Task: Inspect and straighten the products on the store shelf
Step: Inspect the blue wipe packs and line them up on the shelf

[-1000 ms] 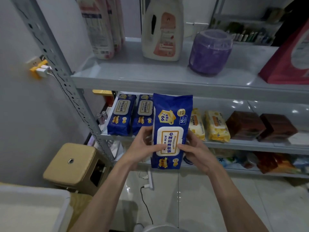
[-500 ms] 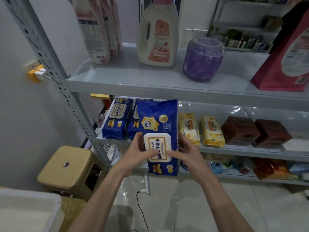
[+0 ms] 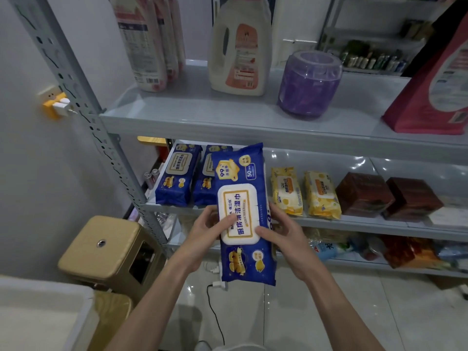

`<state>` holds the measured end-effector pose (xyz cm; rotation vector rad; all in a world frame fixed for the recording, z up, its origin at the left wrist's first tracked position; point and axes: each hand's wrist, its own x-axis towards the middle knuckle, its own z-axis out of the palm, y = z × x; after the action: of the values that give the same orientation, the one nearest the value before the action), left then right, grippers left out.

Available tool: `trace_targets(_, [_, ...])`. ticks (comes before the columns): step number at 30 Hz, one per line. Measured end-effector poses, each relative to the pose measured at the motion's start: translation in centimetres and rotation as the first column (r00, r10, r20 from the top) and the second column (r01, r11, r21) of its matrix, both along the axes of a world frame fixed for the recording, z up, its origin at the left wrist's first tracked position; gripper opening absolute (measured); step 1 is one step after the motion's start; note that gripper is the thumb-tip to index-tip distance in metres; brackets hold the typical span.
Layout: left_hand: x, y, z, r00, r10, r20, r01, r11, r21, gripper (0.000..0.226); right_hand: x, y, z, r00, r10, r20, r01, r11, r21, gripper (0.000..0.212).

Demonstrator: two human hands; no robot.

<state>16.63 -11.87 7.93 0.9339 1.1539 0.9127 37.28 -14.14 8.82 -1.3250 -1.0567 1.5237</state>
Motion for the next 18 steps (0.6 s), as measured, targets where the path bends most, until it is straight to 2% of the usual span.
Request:
trace_targets(2, [0.5, -0.3, -0.1, 1.000, 0.019, 0.012, -0.019, 1.000, -0.025, 0.052, -0.2, -0.3, -0.7, 0.999, -0.043, -0.033, 0.043, 0.999, -0.012, 0.073])
trace_targets(4, [0.3, -0.5, -0.2, 0.999, 0.019, 0.041, -0.017, 0.998, -0.056, 0.054, -0.5, -0.5, -1.3, 0.994, -0.087, -0.065, 0.085, 0.996, -0.031, 0.080])
trace_targets(6, [-0.3, -0.6, -0.2, 0.998, -0.035, 0.061, 0.038, 0.998, -0.059, 0.055, -0.5, -0.5, -1.7, 0.989, -0.114, -0.094, 0.111, 0.993, -0.043, 0.083])
trace_targets(9, [-0.8, -0.8, -0.1, 0.993, -0.089, 0.076, 0.091, 0.996, -0.024, 0.052, -0.5, -0.2, -1.4, 0.983, -0.138, -0.118, 0.133, 0.990, -0.046, 0.073])
trace_targets(13, [-0.3, -0.5, 0.6, 0.997, -0.028, 0.067, 0.029, 0.999, -0.015, 0.058, -0.6, -0.1, -1.2, 0.983, -0.150, -0.102, 0.148, 0.989, -0.022, 0.060])
trace_targets(18, [0.1, -0.1, 1.3, 0.998, 0.023, 0.056, -0.023, 1.000, -0.004, 0.050, -0.4, 0.3, -1.2, 0.966, -0.179, -0.189, 0.175, 0.984, -0.037, 0.051])
